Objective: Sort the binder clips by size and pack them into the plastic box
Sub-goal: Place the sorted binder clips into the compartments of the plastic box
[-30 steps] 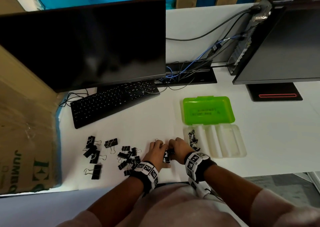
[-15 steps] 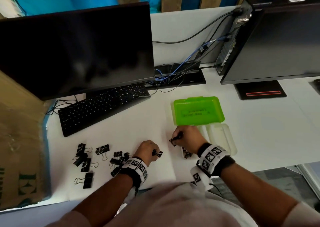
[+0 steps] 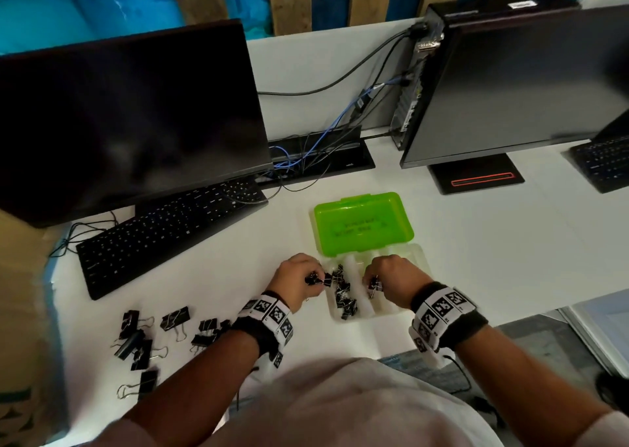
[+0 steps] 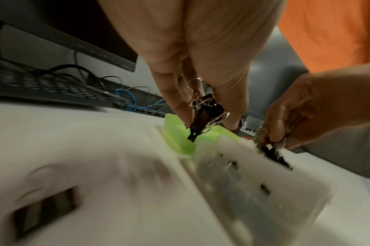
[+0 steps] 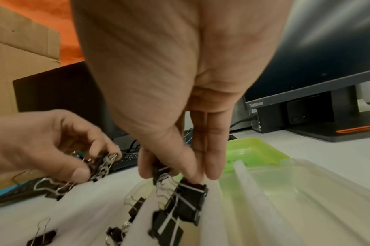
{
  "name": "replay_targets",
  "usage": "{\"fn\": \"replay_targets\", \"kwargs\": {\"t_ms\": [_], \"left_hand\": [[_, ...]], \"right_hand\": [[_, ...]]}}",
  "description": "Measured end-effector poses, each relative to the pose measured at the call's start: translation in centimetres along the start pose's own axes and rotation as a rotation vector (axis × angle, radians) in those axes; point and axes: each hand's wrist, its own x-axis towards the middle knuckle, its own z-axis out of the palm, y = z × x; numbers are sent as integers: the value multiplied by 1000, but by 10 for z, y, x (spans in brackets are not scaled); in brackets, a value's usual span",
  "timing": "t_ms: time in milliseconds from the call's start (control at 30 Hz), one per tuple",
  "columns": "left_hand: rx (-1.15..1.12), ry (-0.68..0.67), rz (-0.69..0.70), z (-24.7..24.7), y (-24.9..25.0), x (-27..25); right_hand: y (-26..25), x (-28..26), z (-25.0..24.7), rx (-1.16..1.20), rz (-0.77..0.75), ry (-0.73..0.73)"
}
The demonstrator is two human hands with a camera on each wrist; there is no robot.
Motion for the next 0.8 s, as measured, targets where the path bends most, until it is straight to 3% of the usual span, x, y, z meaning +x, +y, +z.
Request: {"fn": "replay_targets", "kwargs": {"t_ms": [133, 300, 400, 567, 800], "left_hand": [[-38, -13, 87, 11, 38, 24], [-73, -62, 86, 37, 69, 43], [-22, -96, 51, 52, 75, 49], [34, -120, -49, 66, 79, 50], [7, -121, -112, 69, 78, 48]], "right_hand": [[3, -2, -8, 83, 4, 16], [27, -8, -7, 283, 145, 231], [35, -14, -5, 379, 229, 192], [35, -18, 4, 463, 136, 69], [38, -16, 12, 441, 170, 95]]}}
